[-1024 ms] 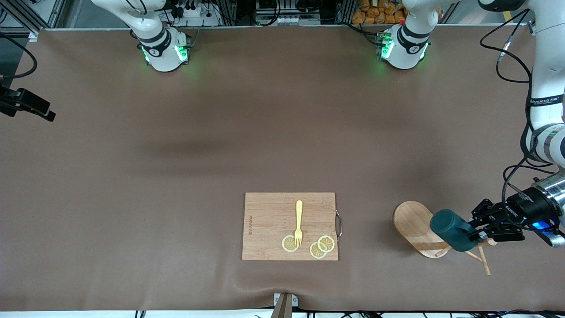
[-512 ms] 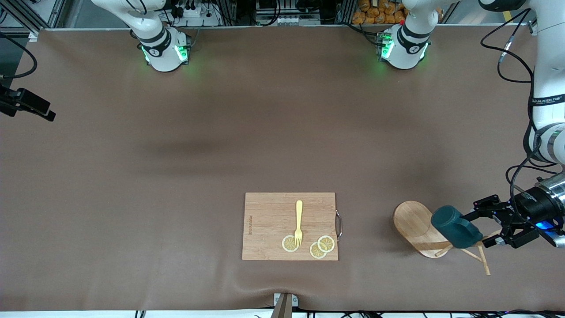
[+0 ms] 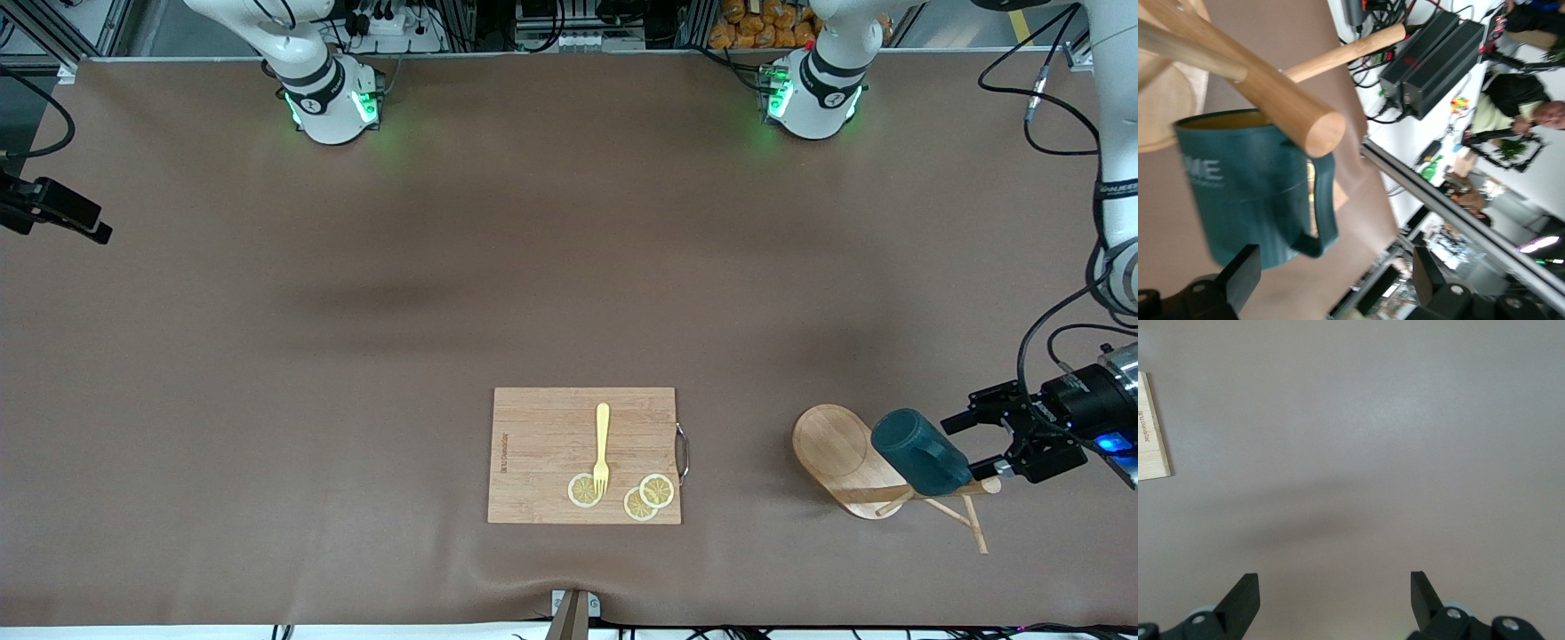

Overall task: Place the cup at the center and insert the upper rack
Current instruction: 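Open the left gripper and pull back from the hanging mug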

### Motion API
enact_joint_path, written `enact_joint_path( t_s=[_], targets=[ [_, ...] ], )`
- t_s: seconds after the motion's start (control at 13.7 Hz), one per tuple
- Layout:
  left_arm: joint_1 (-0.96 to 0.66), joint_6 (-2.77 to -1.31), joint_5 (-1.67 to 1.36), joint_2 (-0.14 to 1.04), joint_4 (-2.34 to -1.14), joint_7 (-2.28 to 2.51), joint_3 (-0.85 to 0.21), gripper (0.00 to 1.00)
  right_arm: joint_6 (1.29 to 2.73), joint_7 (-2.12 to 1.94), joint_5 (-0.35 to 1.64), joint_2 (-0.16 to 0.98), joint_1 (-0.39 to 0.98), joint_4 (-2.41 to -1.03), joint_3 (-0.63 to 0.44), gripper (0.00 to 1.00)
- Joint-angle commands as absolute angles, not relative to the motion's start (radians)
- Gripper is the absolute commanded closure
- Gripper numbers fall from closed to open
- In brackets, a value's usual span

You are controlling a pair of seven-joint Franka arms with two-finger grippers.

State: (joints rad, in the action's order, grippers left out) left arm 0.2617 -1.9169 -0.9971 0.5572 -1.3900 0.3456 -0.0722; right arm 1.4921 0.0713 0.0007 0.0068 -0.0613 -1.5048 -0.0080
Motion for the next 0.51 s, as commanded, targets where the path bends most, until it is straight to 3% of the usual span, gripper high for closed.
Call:
enact_joint_path(
  t_s=[0.0, 0.44],
  targets=[
    [0.261, -1.898, -0.861, 0.496, -1.41, 0.327, -0.077, 0.0, 1.477, 0.066, 0.005, 0.014, -0.075, -1.485, -0.003, 0.0],
    [0.221, -1.898, -0.528, 0.353, -1.494, 0.331, -0.124, 0.0, 1.477, 0.066, 0.005, 0.014, -0.075, -1.485, -0.003, 0.0]
  ],
)
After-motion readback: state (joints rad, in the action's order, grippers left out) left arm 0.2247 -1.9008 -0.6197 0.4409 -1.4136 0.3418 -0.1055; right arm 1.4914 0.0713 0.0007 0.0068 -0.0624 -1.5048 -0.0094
